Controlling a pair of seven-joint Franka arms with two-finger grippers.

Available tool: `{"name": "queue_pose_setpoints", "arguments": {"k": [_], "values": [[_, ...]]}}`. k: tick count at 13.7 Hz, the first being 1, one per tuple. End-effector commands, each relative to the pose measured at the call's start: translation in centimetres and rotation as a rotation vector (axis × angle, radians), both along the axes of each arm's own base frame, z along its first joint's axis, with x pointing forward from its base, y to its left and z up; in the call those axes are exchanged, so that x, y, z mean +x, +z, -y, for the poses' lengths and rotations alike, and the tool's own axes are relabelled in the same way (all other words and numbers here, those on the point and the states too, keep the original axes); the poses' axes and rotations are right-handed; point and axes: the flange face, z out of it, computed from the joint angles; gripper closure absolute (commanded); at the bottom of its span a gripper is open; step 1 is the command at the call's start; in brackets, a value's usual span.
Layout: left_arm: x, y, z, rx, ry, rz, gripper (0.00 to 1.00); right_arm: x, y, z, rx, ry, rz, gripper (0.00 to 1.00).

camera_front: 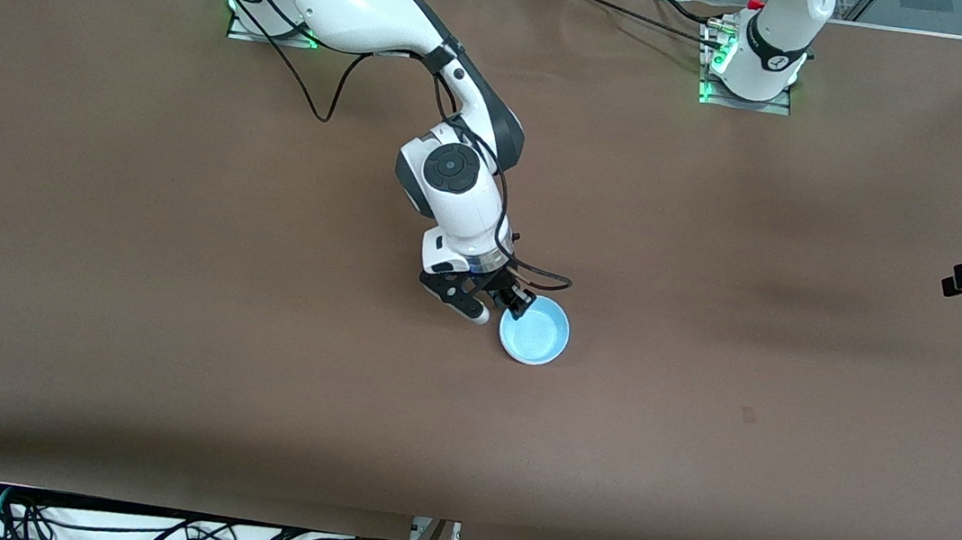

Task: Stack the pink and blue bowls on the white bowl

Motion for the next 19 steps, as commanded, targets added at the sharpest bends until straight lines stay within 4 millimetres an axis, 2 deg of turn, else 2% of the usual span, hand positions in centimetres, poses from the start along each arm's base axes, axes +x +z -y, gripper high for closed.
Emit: {"name": "queue_pose_setpoints", "arguments": {"k": [1, 2, 3, 4, 6, 8, 10, 12, 15, 16, 18, 19], "values": [[0.3, 0.6, 0.3, -0.012, -0.014, 0.005, 0.0, 1.2, 4.2, 1.3, -0.027, -0.004, -0.018, 0.09], [0.3, 0.5, 0.4, -0.014, -0.013, 0.004, 0.0, 1.9, 6.5, 2.3, -0.031, -0.003, -0.018, 0.0], [0.3, 0.5, 0.3, -0.014, -0.014, 0.004, 0.0, 2.5, 8.1, 3.7, -0.054, 0.025, -0.019, 0.0], [0.3, 0.5, 0.3, -0.012, -0.014, 0.004, 0.0, 3.2, 10.7, 5.5, -0.089, 0.076, -0.021, 0.0], [0.4, 0.5, 0.4, -0.012, -0.015, 0.005, 0.0, 4.5, 14.3, 10.6, -0.19, 0.159, -0.065, 0.0], [0.4, 0.6, 0.5, -0.013, -0.015, 0.007, 0.0, 4.8, 17.0, 15.1, -0.252, 0.201, -0.106, 0.0], [0.4, 0.8, 1.1, -0.014, -0.021, 0.01, 0.0, 4.0, 18.8, 18.7, -0.281, 0.258, -0.123, 0.0], [0.7, 1.3, 2.3, -0.009, -0.04, 0.02, 0.0, 2.6, 22.1, 23.2, -0.291, 0.312, -0.14, 0.0], [0.8, 1.4, 2.4, -0.008, -0.046, 0.023, 0.0, 0.4, 29.1, 31.9, -0.282, 0.416, -0.197, 0.0], [0.9, 1.4, 2.5, -0.008, -0.048, 0.025, 0.0, -0.4, 31.4, 35.5, -0.264, 0.469, -0.216, 0.0], [0.9, 1.6, 2.3, -0.009, -0.045, 0.03, 0.0, -2.5, 34.8, 41.5, -0.233, 0.533, -0.231, 0.0], [1.0, 1.7, 2.5, -0.009, -0.048, 0.033, 0.0, -3.4, 35.9, 44.2, -0.224, 0.519, -0.238, 0.0]]}}
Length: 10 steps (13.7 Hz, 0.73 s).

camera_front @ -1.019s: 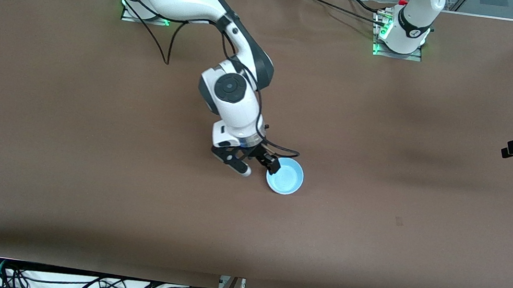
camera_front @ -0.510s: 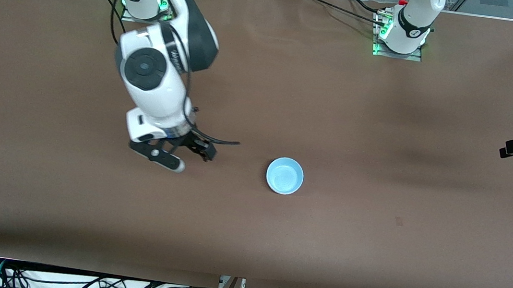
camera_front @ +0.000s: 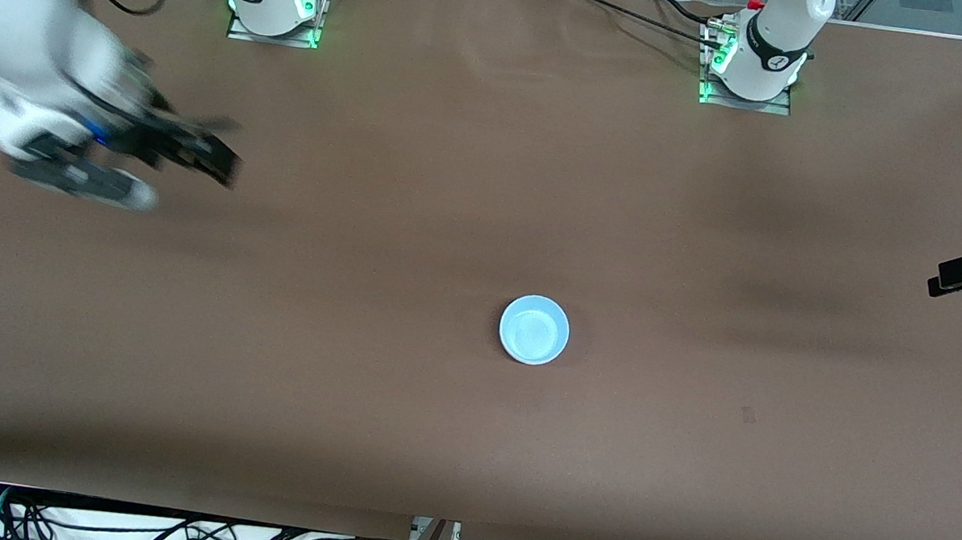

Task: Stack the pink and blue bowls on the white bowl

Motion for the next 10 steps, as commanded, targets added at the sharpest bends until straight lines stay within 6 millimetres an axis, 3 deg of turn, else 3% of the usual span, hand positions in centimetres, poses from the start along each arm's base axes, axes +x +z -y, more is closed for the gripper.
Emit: {"name": "queue_pose_setpoints", "arguments": {"k": [1, 3, 5, 10], "values": [[0.6, 0.5, 0.1, -0.01, -0.009, 0.005, 0.0, -3.6, 1.7, 5.4, 0.062, 0.023, -0.035, 0.0], [0.6, 0.4, 0.2, -0.006, -0.009, 0.003, 0.0, -5.3, 1.9, 7.7, 0.032, 0.022, -0.025, 0.0], [0.6, 0.4, 0.1, -0.008, -0.008, 0.003, 0.0, -5.8, 2.2, 8.4, 0.029, 0.024, 0.003, 0.0], [0.6, 0.5, 0.2, -0.007, -0.009, 0.003, 0.0, -4.9, 2.6, 6.8, 0.007, 0.045, 0.02, 0.0]]}}
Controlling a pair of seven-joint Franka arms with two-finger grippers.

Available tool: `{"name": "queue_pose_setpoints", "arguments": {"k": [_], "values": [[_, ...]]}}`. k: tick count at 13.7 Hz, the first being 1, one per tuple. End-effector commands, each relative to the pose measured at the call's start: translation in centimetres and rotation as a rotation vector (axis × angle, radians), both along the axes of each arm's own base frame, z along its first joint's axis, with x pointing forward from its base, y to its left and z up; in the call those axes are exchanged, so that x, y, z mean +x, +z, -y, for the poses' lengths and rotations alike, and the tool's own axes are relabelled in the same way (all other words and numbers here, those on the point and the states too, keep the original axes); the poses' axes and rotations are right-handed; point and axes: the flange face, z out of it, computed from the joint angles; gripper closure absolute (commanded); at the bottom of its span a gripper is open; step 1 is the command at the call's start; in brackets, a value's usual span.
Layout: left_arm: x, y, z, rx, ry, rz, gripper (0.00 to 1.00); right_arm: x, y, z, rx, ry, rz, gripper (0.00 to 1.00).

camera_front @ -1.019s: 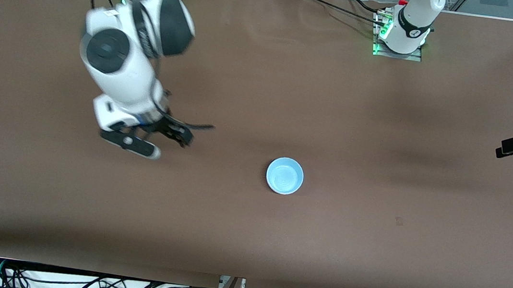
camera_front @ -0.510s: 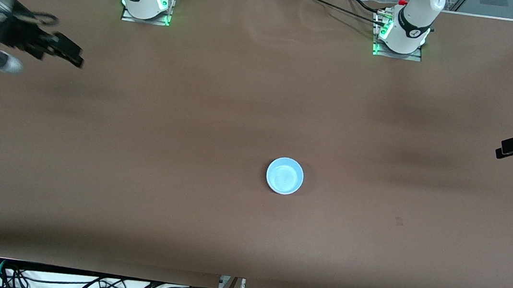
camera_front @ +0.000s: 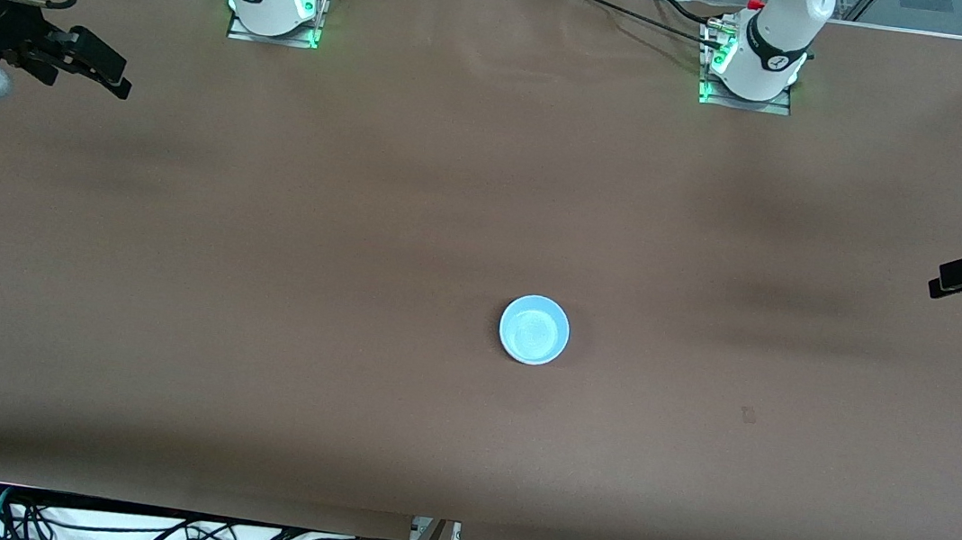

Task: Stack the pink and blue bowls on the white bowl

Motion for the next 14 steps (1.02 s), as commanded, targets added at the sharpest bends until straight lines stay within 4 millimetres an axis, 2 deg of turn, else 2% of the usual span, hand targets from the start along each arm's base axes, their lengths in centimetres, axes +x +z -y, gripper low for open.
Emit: {"name": "queue_pose_setpoints", "arguments": {"k": [1, 2, 5, 8, 14], "values": [[0.4, 0.5, 0.2, -0.007, -0.008, 0.001, 0.0, 0.2, -0.1, -1.3, -0.022, 0.024, 0.015, 0.0], [0.5, 0.4, 0.3, -0.006, -0.01, 0.001, 0.0, 0.2, -0.2, -2.8, -0.041, 0.051, 0.021, 0.0], [0.4, 0.5, 0.5, -0.006, -0.013, 0.001, 0.0, -0.2, 0.2, -3.7, -0.089, 0.07, 0.037, 0.0], [0.5, 0.4, 0.5, -0.007, -0.014, 0.0, 0.0, -0.1, 0.4, -2.8, -0.086, 0.056, 0.037, 0.0], [0.5, 0.4, 0.6, -0.006, -0.014, -0.001, 0.0, 0.2, 0.7, -3.0, -0.075, 0.062, 0.045, 0.0]]}}
